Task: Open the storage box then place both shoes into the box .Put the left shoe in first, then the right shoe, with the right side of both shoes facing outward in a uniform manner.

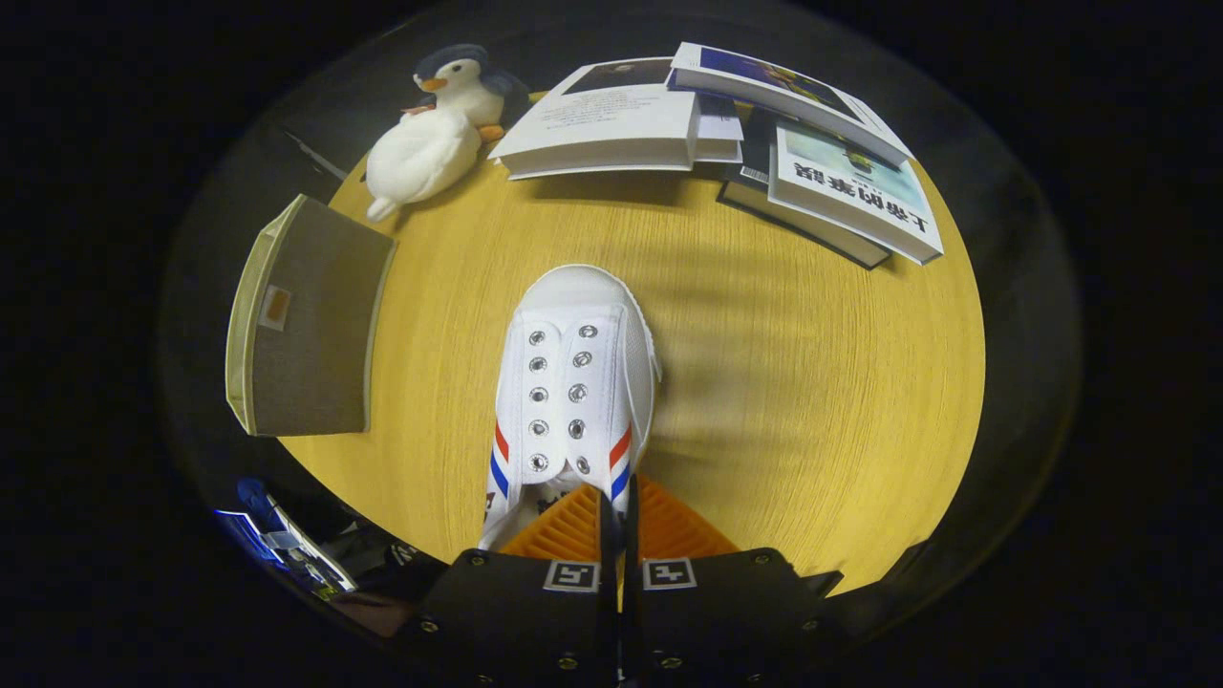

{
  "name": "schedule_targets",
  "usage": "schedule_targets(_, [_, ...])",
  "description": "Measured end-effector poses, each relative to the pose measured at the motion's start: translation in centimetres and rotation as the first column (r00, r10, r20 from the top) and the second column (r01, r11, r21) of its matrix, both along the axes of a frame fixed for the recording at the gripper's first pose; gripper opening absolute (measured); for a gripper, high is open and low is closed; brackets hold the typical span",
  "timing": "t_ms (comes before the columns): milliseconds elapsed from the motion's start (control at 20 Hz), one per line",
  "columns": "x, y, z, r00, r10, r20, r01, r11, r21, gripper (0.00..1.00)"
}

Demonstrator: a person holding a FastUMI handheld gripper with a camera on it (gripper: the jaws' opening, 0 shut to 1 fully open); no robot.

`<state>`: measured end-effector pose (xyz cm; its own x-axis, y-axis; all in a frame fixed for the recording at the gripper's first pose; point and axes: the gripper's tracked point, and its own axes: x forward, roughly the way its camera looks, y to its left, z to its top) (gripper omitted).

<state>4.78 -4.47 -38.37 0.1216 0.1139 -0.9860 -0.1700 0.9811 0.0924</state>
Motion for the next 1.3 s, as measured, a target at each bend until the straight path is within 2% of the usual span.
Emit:
schedule_targets(450, [1.2, 6.4, 7.6, 0.994, 0.072, 0.081, -0.078, 0.994, 0.071, 0.02])
schedule_targets(750, [2.6, 12.0, 11.9, 0.978, 0.161, 0.13, -0.174, 0.98, 0.098, 0.02])
schedule_targets(1300, [4.9, 23.9, 15.7, 0.936, 0.311, 0.165, -0.333, 0.934, 0.128, 0.02])
